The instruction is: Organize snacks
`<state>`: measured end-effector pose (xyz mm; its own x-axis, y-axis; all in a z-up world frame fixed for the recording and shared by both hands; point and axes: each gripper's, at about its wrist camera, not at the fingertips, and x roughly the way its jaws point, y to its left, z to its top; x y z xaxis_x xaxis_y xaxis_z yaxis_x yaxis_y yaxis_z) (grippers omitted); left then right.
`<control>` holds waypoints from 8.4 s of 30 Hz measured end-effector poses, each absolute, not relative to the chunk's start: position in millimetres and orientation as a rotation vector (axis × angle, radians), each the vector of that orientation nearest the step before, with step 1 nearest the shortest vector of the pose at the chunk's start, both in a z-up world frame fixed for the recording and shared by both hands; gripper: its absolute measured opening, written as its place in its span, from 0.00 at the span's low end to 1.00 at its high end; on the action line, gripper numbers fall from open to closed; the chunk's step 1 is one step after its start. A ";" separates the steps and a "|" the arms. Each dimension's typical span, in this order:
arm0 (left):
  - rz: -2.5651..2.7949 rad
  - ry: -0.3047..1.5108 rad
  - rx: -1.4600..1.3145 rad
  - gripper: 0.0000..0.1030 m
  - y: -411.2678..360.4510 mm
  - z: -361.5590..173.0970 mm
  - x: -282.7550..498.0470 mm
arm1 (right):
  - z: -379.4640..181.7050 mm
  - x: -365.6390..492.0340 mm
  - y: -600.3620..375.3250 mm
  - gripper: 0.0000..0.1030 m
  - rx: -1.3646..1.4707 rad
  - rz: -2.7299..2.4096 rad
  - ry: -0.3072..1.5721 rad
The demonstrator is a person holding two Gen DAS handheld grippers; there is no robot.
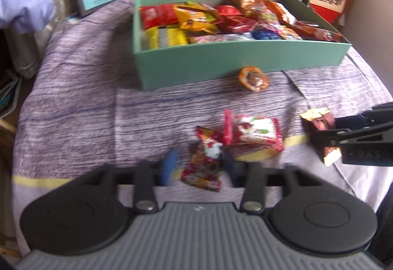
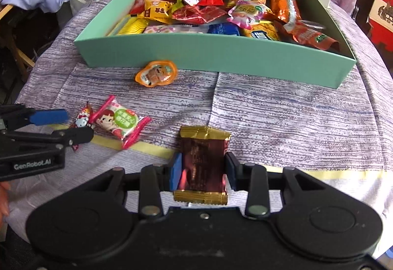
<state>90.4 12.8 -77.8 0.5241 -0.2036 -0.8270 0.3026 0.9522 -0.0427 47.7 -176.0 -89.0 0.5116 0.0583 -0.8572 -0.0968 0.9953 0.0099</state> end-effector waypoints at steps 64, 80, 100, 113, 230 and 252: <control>-0.122 0.882 -0.064 1.00 -0.9 -1.4 260.0 | -3.1 249.7 -227.8 1.00 0.265 0.195 0.827; -0.150 0.965 -0.068 1.00 -6.1 -22.5 162.4 | -4.3 141.7 -235.7 1.00 0.268 0.223 0.848; -0.073 1.084 0.030 1.00 -31.4 -84.6 132.9 | -60.0 107.6 -227.8 1.00 0.301 0.188 0.974; -0.061 1.053 0.029 1.00 13.3 -84.2 124.2 | -77.9 137.7 -174.7 0.70 0.201 0.227 0.987; -0.114 0.831 -0.063 1.00 -16.4 18.5 89.9 | 22.2 33.7 -271.3 1.00 0.187 0.086 0.804; -0.020 0.907 -0.013 1.00 -7.3 -32.4 77.4 | -36.1 30.0 -265.2 1.00 0.089 0.012 0.970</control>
